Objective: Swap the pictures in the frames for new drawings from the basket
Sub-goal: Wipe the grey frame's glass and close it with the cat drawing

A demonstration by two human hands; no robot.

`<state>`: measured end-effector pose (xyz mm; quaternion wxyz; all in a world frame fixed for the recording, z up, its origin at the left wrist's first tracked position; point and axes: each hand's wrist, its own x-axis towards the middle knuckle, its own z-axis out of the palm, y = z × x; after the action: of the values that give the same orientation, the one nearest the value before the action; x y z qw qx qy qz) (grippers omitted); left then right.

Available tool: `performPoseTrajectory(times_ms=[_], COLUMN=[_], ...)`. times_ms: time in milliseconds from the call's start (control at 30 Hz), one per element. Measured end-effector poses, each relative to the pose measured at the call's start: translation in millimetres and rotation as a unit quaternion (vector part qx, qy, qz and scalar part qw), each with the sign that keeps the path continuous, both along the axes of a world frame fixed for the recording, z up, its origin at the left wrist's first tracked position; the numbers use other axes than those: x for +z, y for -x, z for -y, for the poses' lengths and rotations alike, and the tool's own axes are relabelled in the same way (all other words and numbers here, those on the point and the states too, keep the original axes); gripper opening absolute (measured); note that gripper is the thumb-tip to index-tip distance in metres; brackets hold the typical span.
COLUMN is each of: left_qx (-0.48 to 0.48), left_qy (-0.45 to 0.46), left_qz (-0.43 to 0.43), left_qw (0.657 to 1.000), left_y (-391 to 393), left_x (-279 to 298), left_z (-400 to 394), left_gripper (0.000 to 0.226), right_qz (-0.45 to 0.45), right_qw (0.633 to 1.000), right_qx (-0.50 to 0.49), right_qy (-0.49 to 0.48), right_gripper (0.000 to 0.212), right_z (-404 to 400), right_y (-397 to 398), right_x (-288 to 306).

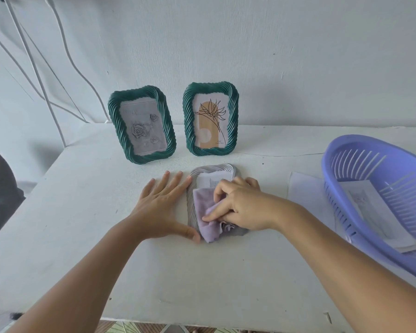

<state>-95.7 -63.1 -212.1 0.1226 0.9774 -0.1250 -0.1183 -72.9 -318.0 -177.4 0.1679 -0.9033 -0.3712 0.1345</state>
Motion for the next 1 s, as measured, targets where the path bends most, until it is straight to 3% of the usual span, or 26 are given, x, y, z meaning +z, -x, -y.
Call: performPoseTrajectory(times_ms=[133,300,433,567,733,900,1000], left_qx=[-0.002,-0.003,-0.002,-0.002,-0.002,-0.001,0.0], left_qy=[0.002,0.0,0.0,-0.001,0.003,0.003,-0.001], left_qz=[0.0,0.0,0.0,-0.001,0.001,0.001,0.001], left_qw=[1.0,1.0,1.0,1.0,1.0,1.0,1.0], left_y=[0,-1,-1,-1,-1,0,-1], left_x=[0,0,0,0,-1,0,-1], left_z=[0,0,1,0,1,1,1], left_gripper=[0.149,0.148,0.149,0.148,0.147,0.149,0.149], right_qz=[-0.019,0.075,0.043,0.024,0.121,0.063,0.052], right_qw=[0.999,0.994,0.999,0.998,0.983,0.996,0.997], right_qx=[-0.016,-0.072,-0.016,-0.047,-0.139,-0.057,-0.062], right_qy=[0.026,0.012,0.003,0.025,0.012,-0.01,0.001], right_gripper=[0.025,0.026,0.024,0.023,0.027,0.027,0.027], right_z=[23,5,-4,32,15,8,34], right_y=[-3,-5,3,-4,-10,9,5], right_x=[5,-3,-3,1,-9,-12,-8])
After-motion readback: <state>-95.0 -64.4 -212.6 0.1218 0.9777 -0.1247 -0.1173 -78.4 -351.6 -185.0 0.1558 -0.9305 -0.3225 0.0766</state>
